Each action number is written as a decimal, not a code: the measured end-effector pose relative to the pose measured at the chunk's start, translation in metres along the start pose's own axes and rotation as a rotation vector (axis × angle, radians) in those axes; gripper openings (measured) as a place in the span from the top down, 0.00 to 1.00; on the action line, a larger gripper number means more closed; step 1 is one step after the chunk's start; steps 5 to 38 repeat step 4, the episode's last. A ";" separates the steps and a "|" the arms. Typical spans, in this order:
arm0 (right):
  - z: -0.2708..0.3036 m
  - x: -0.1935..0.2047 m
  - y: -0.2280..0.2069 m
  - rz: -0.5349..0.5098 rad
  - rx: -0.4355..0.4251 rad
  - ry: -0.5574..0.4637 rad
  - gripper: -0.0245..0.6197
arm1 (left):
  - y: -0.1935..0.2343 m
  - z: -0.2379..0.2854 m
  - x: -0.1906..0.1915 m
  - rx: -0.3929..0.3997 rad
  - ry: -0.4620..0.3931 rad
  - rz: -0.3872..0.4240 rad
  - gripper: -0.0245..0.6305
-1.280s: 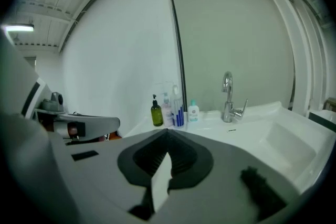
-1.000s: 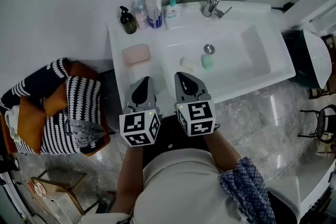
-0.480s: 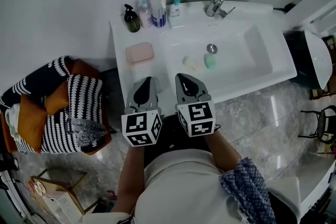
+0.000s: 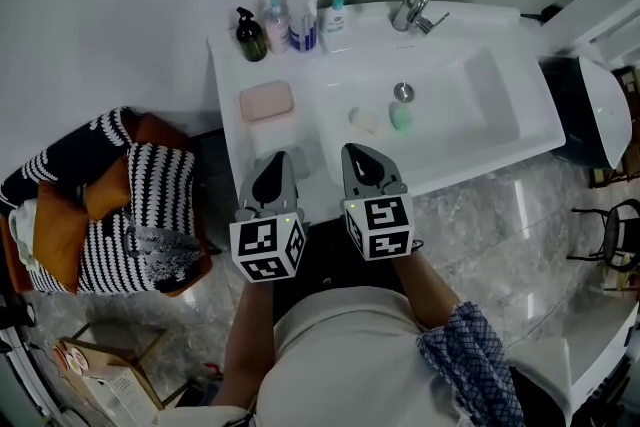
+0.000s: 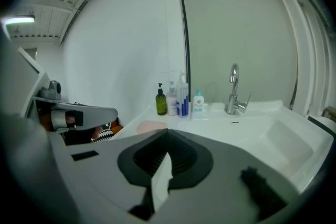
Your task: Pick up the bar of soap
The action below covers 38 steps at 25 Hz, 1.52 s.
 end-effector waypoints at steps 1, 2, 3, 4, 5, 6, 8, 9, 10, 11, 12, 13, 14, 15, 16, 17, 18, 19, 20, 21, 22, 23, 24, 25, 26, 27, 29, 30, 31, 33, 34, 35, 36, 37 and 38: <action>0.001 0.001 -0.001 0.000 0.001 0.004 0.94 | 0.001 0.001 0.001 -0.001 0.003 -0.001 0.95; 0.002 0.002 -0.002 0.001 0.002 0.008 0.94 | 0.002 0.001 0.002 -0.003 0.006 -0.002 0.95; 0.003 0.004 -0.002 0.002 0.003 0.012 0.94 | 0.003 0.002 0.003 -0.004 0.009 -0.004 0.95; 0.003 0.005 -0.003 0.002 0.004 0.016 0.94 | 0.004 0.002 0.005 -0.005 0.012 -0.005 0.95; 0.003 0.005 -0.003 0.002 0.004 0.016 0.94 | 0.004 0.002 0.005 -0.005 0.012 -0.005 0.95; 0.003 0.005 -0.003 0.002 0.004 0.016 0.94 | 0.004 0.002 0.005 -0.005 0.012 -0.005 0.95; 0.003 0.005 -0.003 0.002 0.004 0.016 0.94 | 0.004 0.002 0.005 -0.005 0.012 -0.005 0.95; 0.003 0.005 -0.003 0.002 0.004 0.016 0.94 | 0.004 0.002 0.005 -0.005 0.012 -0.005 0.95; 0.003 0.005 -0.003 0.002 0.004 0.016 0.94 | 0.004 0.002 0.005 -0.005 0.012 -0.005 0.95; 0.003 0.005 -0.003 0.002 0.004 0.016 0.94 | 0.004 0.002 0.005 -0.005 0.012 -0.005 0.95; 0.003 0.005 -0.003 0.002 0.004 0.016 0.94 | 0.004 0.002 0.005 -0.005 0.012 -0.005 0.95; 0.003 0.005 -0.003 0.002 0.004 0.016 0.94 | 0.004 0.002 0.005 -0.005 0.012 -0.005 0.95; 0.003 0.005 -0.003 0.002 0.004 0.016 0.94 | 0.004 0.002 0.005 -0.005 0.012 -0.005 0.95; 0.003 0.005 -0.003 0.002 0.004 0.016 0.94 | 0.004 0.002 0.005 -0.005 0.012 -0.005 0.95; 0.003 0.005 -0.003 0.002 0.004 0.016 0.94 | 0.004 0.002 0.005 -0.005 0.012 -0.005 0.95; 0.003 0.005 -0.003 0.002 0.004 0.016 0.94 | 0.004 0.002 0.005 -0.005 0.012 -0.005 0.95; 0.003 0.005 -0.003 0.002 0.004 0.016 0.94 | 0.004 0.002 0.005 -0.005 0.012 -0.005 0.95; 0.003 0.005 -0.003 0.002 0.004 0.016 0.94 | 0.004 0.002 0.005 -0.005 0.012 -0.005 0.95; 0.003 0.005 -0.003 0.002 0.004 0.016 0.94 | 0.004 0.002 0.005 -0.005 0.012 -0.005 0.95; 0.003 0.005 -0.003 0.002 0.004 0.016 0.94 | 0.004 0.002 0.005 -0.005 0.012 -0.005 0.95; 0.003 0.005 -0.003 0.002 0.004 0.016 0.94 | 0.004 0.002 0.005 -0.005 0.012 -0.005 0.95; 0.003 0.005 -0.003 0.002 0.004 0.016 0.94 | 0.004 0.002 0.005 -0.005 0.012 -0.005 0.95; 0.003 0.005 -0.003 0.002 0.004 0.016 0.94 | 0.004 0.002 0.005 -0.005 0.012 -0.005 0.95; 0.003 0.005 -0.003 0.002 0.004 0.016 0.94 | 0.004 0.002 0.005 -0.005 0.012 -0.005 0.95; 0.003 0.005 -0.003 0.002 0.004 0.016 0.94 | 0.004 0.002 0.005 -0.005 0.012 -0.005 0.95; 0.003 0.005 -0.003 0.002 0.004 0.016 0.94 | 0.004 0.002 0.005 -0.005 0.012 -0.005 0.95; 0.003 0.005 -0.003 0.002 0.004 0.016 0.94 | 0.004 0.002 0.005 -0.005 0.012 -0.005 0.95; 0.003 0.005 -0.003 0.002 0.004 0.016 0.94 | 0.004 0.002 0.005 -0.005 0.012 -0.005 0.95; 0.003 0.005 -0.003 0.002 0.004 0.016 0.94 | 0.004 0.002 0.005 -0.005 0.012 -0.005 0.95; 0.003 0.005 -0.003 0.002 0.004 0.016 0.94 | 0.004 0.002 0.005 -0.005 0.012 -0.005 0.95; 0.003 0.005 -0.003 0.002 0.004 0.016 0.94 | 0.004 0.002 0.005 -0.005 0.012 -0.005 0.95; 0.003 0.005 -0.003 0.002 0.004 0.016 0.94 | 0.004 0.002 0.005 -0.005 0.012 -0.005 0.95; 0.003 0.005 -0.003 0.002 0.004 0.016 0.94 | 0.004 0.002 0.005 -0.005 0.012 -0.005 0.95; 0.003 0.005 -0.003 0.002 0.004 0.016 0.94 | 0.004 0.002 0.005 -0.005 0.012 -0.005 0.95; 0.003 0.005 -0.003 0.002 0.004 0.016 0.94 | 0.004 0.002 0.005 -0.005 0.012 -0.005 0.95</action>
Point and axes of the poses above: the fingertips, and each gripper's own axes: z forward along the fingers, y to its left, x out of its underside, the point moved 4 cm from there along -z, backward along the fingers, and after that the axes turned 9 degrees about z, right-handed, at the moved point
